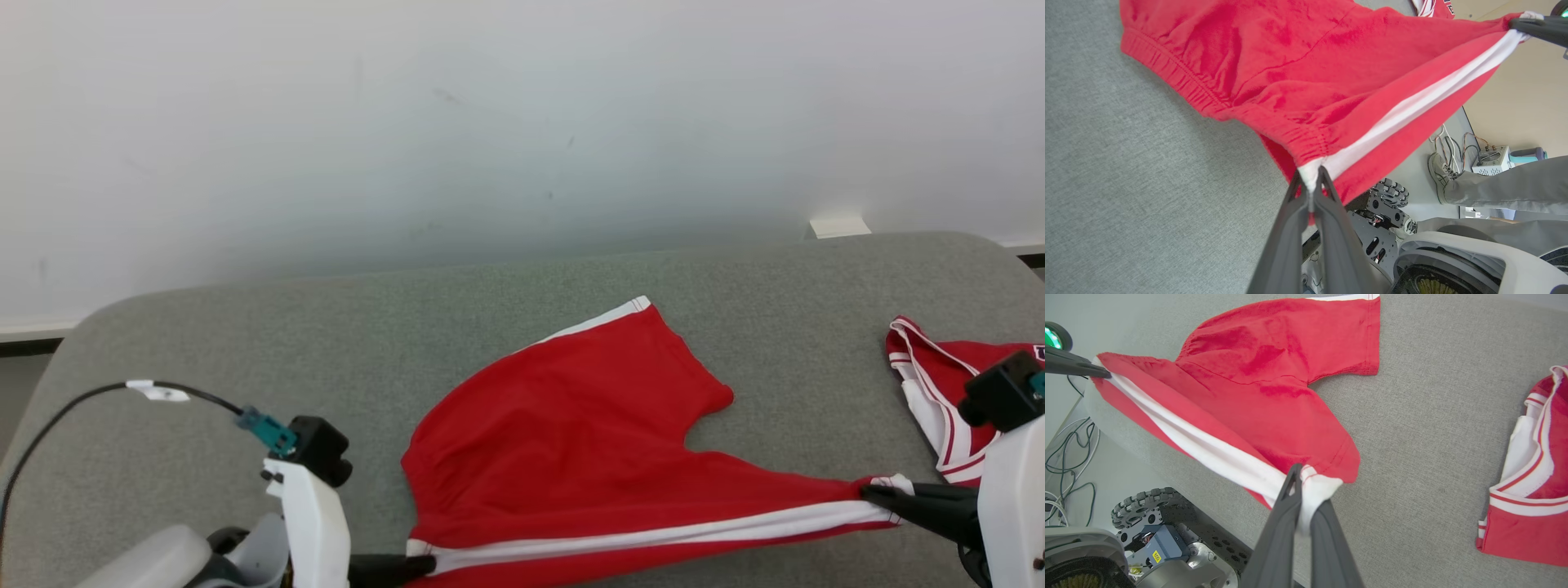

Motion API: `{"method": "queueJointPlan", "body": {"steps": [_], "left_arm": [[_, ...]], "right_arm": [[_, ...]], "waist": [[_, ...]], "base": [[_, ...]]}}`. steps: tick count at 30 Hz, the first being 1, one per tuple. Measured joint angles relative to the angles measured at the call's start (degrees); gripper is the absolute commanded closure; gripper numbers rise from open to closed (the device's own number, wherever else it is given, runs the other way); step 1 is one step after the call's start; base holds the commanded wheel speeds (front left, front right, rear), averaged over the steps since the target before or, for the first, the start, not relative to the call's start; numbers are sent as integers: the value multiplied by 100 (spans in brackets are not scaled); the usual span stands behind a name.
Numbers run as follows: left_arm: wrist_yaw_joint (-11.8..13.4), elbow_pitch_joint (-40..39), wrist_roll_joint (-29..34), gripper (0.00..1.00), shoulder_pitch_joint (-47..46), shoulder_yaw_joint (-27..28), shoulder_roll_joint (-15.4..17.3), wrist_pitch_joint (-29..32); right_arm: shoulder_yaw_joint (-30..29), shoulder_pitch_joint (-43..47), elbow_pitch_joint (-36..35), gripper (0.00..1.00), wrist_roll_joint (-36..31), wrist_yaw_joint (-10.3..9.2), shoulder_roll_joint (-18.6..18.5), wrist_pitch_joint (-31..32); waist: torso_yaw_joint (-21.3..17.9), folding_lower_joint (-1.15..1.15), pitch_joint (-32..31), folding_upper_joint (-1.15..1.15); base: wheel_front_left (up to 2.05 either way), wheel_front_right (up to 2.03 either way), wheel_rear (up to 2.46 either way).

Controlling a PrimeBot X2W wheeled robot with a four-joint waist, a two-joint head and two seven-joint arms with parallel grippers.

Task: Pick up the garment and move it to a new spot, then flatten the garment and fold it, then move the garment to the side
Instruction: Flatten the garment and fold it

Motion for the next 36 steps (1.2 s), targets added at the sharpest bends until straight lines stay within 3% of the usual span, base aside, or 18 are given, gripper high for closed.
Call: {"method": "queueJointPlan", "body": {"steps": [8,20,25,36], "left_arm": [[118,-60,-539,100,-577,256,-14,658],[74,996,-603,100,-2202,399,-760,1408],[14,1480,-563,100,-2812,452,-1163,1501],[-172,2164,-516,100,-3439,481,-1545,1655]], "right_arm": [[-468,-556,443,100,-56,0,425,683],[-922,-2231,2190,100,-444,0,1482,1657],[-983,-2877,2831,100,-751,-1,1882,1753],[-969,-3660,3851,100,-1212,-1,2366,1532]], "waist": [[127,1,369,0],[576,2,1570,0],[790,3,2037,0],[1191,3,2638,0]], "base": [[0,0,0],[0,0,0],[0,0,0],[0,0,0]]}}
